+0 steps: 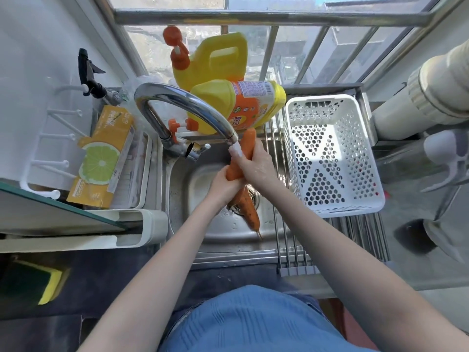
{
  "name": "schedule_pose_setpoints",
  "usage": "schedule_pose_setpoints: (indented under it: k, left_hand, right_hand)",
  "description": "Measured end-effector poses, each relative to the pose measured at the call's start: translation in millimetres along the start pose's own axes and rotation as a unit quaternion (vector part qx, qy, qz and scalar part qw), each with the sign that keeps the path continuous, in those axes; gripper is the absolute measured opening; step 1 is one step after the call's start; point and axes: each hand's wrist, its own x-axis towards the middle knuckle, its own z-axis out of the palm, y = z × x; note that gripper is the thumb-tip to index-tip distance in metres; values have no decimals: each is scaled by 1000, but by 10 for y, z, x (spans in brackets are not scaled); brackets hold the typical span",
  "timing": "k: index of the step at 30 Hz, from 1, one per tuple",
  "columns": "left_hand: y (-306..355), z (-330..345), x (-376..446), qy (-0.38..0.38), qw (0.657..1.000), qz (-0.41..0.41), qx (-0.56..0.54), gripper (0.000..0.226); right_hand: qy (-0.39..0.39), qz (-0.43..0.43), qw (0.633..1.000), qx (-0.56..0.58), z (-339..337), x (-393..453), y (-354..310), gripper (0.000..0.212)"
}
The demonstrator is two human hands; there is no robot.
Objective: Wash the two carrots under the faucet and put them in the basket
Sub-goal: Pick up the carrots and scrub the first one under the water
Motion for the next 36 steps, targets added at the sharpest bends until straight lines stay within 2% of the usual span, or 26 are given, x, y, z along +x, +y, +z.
schedule_pose_setpoints:
  k: [2,4,5,7,10,12,14,16,20,24,27,29,32,36]
  left_hand:
    - [-4,6,2,11,999,9,38,30]
    - [3,12,6,24,996,16,83,48]
    - [8,16,4,28,997,13,65,53]
    - [25,31,1,13,999,-8,-32,46]
    - [10,25,24,-33,988,-46,-142,35]
    - [20,29,37,-52,967,-76,-236,37]
    - [6,29,82,-46,948,-99,-299,37]
    - [-34,27,117,-23,948,-108,-300,39]
    - [-79,48,166,37,965,-118,-233,44]
    - [-49,100,175,23,978,-101,-178,40]
    - [-117,91,216,26,980,-116,-158,48]
    - [-138,80,229,37,972,-147,-178,55]
    - [-73,67,256,33,937,-203,-284,46]
    - [36,139,301,26,936,-203,-288,48]
  right_hand:
    - [8,18,1000,8,40,33,-61,51]
    - [17,28,999,25,80,81,-95,59]
    - [21,29,999,31,91,91,-115,64]
    - [15,43,995,94,96,130,-134,72]
    - [-37,111,968,223,66,213,-84,62]
    - [-65,130,967,210,87,172,9,50]
    - [-83,111,983,122,157,137,127,37]
    - [-97,94,989,64,175,50,105,33]
    - [-67,76,993,61,200,-24,147,36]
    - [-59,92,990,94,247,-88,293,37]
    - [-69,99,986,111,265,-143,328,39]
    - [-69,109,983,129,272,-164,344,38]
    - [-42,146,971,186,251,-178,346,36]
    - [-18,181,963,201,264,-139,363,42]
